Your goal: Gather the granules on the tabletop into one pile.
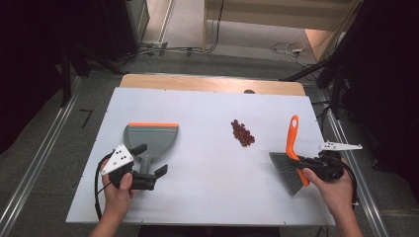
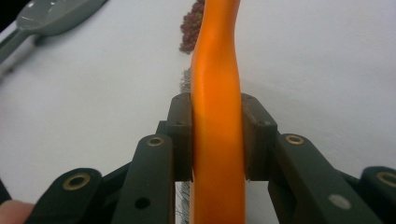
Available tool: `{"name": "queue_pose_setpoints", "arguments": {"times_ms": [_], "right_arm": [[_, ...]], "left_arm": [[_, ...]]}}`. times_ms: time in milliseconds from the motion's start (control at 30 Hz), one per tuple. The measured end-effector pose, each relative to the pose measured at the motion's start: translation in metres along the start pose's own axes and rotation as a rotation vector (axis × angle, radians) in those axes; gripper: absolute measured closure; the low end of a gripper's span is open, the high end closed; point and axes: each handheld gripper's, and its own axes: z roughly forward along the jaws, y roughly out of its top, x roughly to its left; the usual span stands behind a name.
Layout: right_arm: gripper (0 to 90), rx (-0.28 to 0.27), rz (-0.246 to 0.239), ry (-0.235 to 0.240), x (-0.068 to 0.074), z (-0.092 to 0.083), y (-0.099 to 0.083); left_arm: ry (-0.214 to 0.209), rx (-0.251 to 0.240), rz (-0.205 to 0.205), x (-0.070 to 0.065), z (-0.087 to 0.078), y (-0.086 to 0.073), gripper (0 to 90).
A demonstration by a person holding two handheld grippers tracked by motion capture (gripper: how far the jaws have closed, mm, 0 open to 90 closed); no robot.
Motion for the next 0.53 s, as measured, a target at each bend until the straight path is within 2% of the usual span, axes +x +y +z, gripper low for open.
{"name": "queue_pose_setpoints", "arguments": {"times_ms": [67, 233, 533], "right_arm": [[68.0, 0.002, 0.011, -0.010, -0.0044, -0.0006, -0.0015], [68.0, -0.017, 0.025, 0.007, -0.0100, -0.0043, -0.0031], [68.0, -0.017, 0.023, 0.003, -0.0102, -0.0042, -0.0032]], "left_arm": [[0.001, -0.002, 0.000, 0.0007, -0.0002, 0.0002, 0.0], [0.005, 0.001, 0.003, 0.0001, 0.0003, 0.0003, 0.0], [0.006, 0.007, 0.005, 0.0004, 0.0016, 0.0000, 0.0]]}}
